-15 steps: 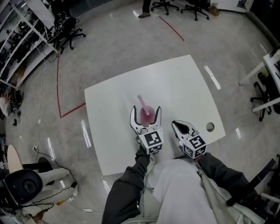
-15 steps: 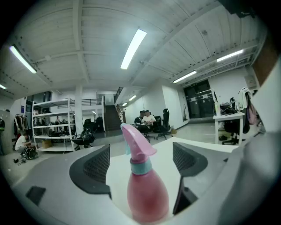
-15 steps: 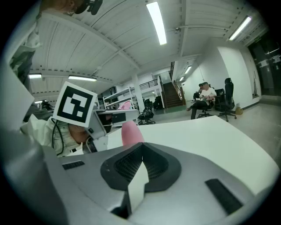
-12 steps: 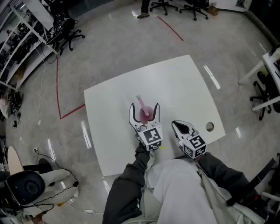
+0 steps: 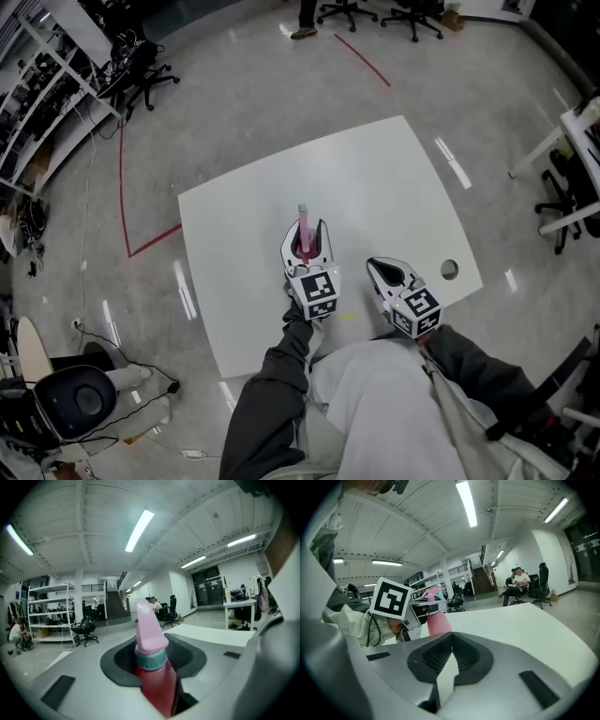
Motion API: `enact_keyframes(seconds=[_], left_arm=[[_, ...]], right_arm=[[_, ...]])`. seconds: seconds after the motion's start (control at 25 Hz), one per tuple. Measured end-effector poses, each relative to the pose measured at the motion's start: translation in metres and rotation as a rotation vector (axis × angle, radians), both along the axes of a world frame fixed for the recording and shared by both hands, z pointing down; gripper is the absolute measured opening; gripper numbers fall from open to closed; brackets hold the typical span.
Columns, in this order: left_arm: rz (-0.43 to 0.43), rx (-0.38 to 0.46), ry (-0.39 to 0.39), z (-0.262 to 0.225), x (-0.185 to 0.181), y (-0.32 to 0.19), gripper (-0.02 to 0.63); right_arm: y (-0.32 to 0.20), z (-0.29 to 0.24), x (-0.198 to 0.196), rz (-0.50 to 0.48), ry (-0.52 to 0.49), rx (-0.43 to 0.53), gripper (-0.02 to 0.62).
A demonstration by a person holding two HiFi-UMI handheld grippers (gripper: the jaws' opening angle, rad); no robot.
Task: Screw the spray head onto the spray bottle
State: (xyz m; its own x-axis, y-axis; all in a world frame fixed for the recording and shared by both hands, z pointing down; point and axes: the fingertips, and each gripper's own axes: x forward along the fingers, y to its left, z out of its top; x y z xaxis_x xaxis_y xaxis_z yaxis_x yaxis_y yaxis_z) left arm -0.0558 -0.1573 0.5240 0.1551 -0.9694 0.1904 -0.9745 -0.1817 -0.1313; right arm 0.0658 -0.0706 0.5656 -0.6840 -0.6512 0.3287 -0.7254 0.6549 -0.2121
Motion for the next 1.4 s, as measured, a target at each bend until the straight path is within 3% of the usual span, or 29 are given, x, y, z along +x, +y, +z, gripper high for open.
enact_keyframes(seconds=[0.08,0.28,0.32,0.36,0.4,0.48,0.56,0.64,0.76,0.96,1.2,1.4], left_arm=[[0.001,0.02,0.138,-0.01,-0.008,0.007,0.156],[0.088,0.163,0.696,-0.084,-0.031,0.042,0.156],[0.105,0.188,0.805,-0.099,-0.039,0.05,0.158],[0.117,0.203,0.916,-0.112,-0.047,0.057,0.158],[0.126,0.208,1.026,-0.121,-0.057,0.062,0.158],[0.151,0.187,1.233,-0.128,-0.076,0.068,0.158],[0.206,0.139,1.401,-0.133,-0.085,0.073,0.158],[0.27,0.089,1.5,-0.143,-0.079,0.08,0.158],[0.336,0.08,1.504,-0.166,-0.063,0.091,0.16],[0.409,0.143,1.42,-0.209,-0.042,0.099,0.16],[0.436,0.229,1.378,-0.234,-0.041,0.1,0.16],[0.526,0.301,1.326,-0.243,-0.028,0.112,0.152]], right_arm=[[0.001,-0.005,-0.001,-0.004,-0.008,0.018,-0.005],[0.008,-0.078,-0.01,-0.068,-0.178,0.22,-0.002],[0.015,-0.096,-0.013,-0.107,-0.231,0.247,0.037],[0.023,-0.11,-0.017,-0.153,-0.274,0.263,0.173],[0.03,-0.121,-0.022,-0.198,-0.297,0.277,0.248],[0.042,-0.133,-0.035,-0.274,-0.272,0.329,0.34],[0.051,-0.146,-0.054,-0.35,-0.211,0.393,0.366],[0.062,-0.162,-0.071,-0.415,-0.157,0.457,0.377],[0.079,-0.186,-0.074,-0.453,-0.076,0.599,0.385],[0.087,-0.211,-0.057,-0.404,-0.016,0.781,0.385],[0.08,-0.229,-0.052,-0.404,-0.1,0.683,0.385],[0.084,-0.23,-0.036,-0.435,-0.191,0.58,0.383]])
